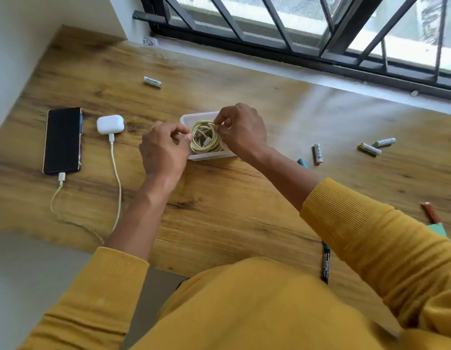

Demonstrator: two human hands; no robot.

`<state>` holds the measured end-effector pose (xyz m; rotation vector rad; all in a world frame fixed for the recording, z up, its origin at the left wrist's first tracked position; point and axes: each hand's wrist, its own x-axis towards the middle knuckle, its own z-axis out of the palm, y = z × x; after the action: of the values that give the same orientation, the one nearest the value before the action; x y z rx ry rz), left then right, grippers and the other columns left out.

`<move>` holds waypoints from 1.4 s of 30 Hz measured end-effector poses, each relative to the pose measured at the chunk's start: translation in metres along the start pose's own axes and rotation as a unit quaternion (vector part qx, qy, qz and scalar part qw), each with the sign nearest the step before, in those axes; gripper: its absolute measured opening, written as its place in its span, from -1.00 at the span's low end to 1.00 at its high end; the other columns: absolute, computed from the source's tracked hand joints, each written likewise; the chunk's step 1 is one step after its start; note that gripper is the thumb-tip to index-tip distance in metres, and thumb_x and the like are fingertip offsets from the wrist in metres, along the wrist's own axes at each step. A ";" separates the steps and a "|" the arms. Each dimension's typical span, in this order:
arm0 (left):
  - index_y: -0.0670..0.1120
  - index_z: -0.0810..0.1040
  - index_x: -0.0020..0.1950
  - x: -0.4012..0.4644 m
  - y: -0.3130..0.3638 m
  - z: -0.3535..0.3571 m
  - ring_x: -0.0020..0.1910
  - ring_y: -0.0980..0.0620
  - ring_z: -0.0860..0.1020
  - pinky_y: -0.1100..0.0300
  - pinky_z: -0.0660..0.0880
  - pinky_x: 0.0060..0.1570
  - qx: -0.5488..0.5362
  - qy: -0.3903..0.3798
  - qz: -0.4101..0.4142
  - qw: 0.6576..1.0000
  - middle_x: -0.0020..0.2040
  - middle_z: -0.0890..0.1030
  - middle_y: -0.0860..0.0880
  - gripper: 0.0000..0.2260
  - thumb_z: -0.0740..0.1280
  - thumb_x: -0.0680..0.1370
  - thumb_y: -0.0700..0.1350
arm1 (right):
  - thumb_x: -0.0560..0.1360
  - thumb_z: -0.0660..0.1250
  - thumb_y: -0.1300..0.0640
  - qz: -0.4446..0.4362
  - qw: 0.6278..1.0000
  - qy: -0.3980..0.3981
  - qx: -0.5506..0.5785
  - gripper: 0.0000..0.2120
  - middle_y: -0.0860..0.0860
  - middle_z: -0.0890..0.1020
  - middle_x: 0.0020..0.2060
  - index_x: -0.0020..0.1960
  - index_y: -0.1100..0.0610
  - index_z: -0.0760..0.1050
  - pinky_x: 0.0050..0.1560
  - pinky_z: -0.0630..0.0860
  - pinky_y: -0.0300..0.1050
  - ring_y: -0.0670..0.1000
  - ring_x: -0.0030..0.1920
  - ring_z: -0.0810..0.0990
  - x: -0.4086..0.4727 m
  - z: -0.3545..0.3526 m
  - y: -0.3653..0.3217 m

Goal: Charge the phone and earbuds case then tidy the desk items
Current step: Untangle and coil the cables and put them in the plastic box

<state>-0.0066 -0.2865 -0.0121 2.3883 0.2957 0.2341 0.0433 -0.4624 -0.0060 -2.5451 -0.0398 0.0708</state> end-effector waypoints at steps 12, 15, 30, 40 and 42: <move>-0.05 0.71 -0.03 0.017 0.028 0.002 0.01 -0.22 0.63 0.07 0.37 -0.19 0.205 -0.060 0.034 0.976 0.13 0.59 -0.10 -0.97 0.53 0.57 -0.15 | 0.58 0.40 0.04 -0.039 0.997 0.001 -0.061 -0.84 0.00 0.71 0.02 0.08 -0.05 0.74 -0.16 0.41 -0.12 0.10 0.01 0.66 0.005 0.000 -0.007; -0.06 0.74 -0.02 0.015 0.024 -0.002 0.04 -0.21 0.63 0.06 0.40 -0.18 0.189 -0.048 0.034 0.980 0.14 0.62 -0.10 -0.96 0.51 0.59 -0.11 | 0.59 0.38 0.03 -0.038 0.998 -0.005 -0.047 -0.83 0.01 0.72 0.02 0.09 -0.03 0.74 -0.13 0.46 -0.09 0.10 0.03 0.66 0.002 -0.004 -0.006; 0.08 0.75 0.12 -0.036 0.052 -0.016 -0.04 0.02 0.69 0.04 0.63 0.01 0.030 0.004 0.080 0.996 0.04 0.75 0.09 -0.84 0.39 0.61 -0.02 | 0.59 0.35 0.06 0.004 0.995 0.073 0.068 -0.81 -0.11 0.72 -0.10 0.14 -0.01 0.69 -0.24 0.41 -0.19 -0.07 -0.09 0.61 -0.048 -0.045 0.002; 0.04 0.75 0.13 -0.092 0.127 0.024 -0.09 0.15 0.70 0.12 0.63 0.06 -0.021 -0.105 0.156 0.982 0.02 0.76 0.10 -0.82 0.38 0.60 -0.05 | 0.56 0.39 -0.01 0.083 0.977 0.169 0.098 -0.85 -0.18 0.65 -0.18 0.10 -0.05 0.68 -0.08 0.65 -0.03 -0.09 -0.14 0.66 -0.122 -0.095 0.077; 0.05 0.75 0.12 -0.104 0.146 0.038 -0.07 0.17 0.70 0.13 0.63 0.07 -0.023 -0.128 0.181 0.975 0.03 0.76 0.10 -0.83 0.39 0.60 -0.04 | 0.56 0.38 -0.02 0.098 0.972 0.191 0.096 -0.84 -0.17 0.68 -0.16 0.09 -0.05 0.67 -0.07 0.66 -0.01 -0.09 -0.14 0.67 -0.143 -0.107 0.099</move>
<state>-0.0757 -0.4451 0.0496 2.3776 -0.2654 0.0936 -0.0920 -0.6104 0.0335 -2.3207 0.3515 -0.3250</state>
